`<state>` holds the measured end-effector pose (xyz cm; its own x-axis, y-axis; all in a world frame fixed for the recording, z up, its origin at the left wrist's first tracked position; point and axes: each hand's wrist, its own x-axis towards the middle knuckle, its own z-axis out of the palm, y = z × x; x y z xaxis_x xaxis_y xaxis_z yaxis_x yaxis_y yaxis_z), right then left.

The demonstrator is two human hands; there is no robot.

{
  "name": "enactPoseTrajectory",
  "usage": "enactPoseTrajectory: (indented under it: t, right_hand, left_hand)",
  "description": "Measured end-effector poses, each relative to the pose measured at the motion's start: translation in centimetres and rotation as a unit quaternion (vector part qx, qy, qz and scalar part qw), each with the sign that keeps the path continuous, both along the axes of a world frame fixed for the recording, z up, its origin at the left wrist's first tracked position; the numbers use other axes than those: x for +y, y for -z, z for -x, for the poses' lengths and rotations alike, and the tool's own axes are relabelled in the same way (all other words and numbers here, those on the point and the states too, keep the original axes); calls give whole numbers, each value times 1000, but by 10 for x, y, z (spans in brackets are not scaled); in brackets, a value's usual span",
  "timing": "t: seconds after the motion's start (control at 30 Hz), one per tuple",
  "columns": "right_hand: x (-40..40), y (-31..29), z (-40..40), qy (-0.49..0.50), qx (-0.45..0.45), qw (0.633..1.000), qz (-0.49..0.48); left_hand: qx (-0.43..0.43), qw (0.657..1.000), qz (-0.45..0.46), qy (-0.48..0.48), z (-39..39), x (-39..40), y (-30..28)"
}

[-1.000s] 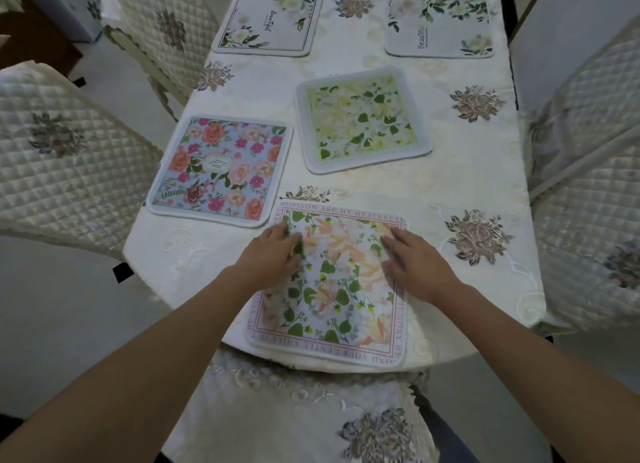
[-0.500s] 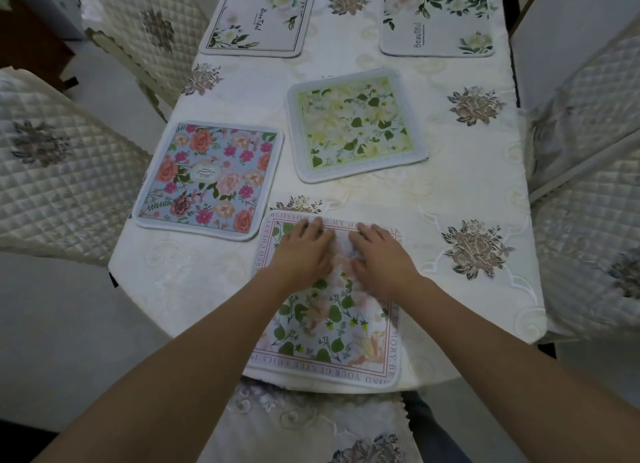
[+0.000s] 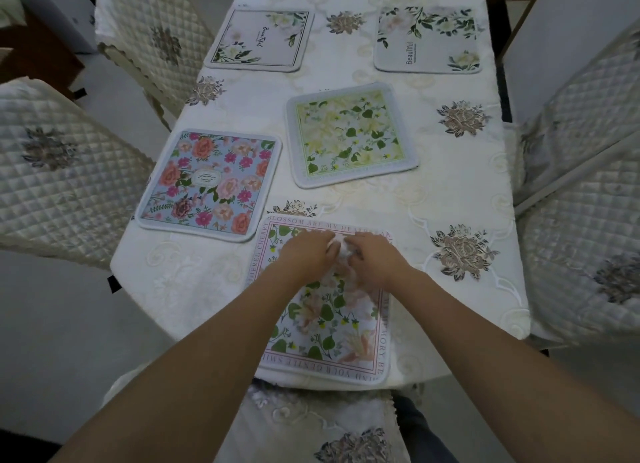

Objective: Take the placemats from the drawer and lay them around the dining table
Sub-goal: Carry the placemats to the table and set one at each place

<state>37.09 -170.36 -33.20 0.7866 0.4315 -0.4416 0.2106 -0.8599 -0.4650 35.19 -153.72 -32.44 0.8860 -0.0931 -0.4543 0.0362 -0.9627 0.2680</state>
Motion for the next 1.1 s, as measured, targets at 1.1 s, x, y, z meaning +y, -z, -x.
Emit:
enactPoseTrajectory:
  t: [1.1]
  right_hand:
    - [-80, -141, -7, 100, -215, 965, -114]
  left_hand:
    - [-241, 966, 9, -94, 17, -26, -144]
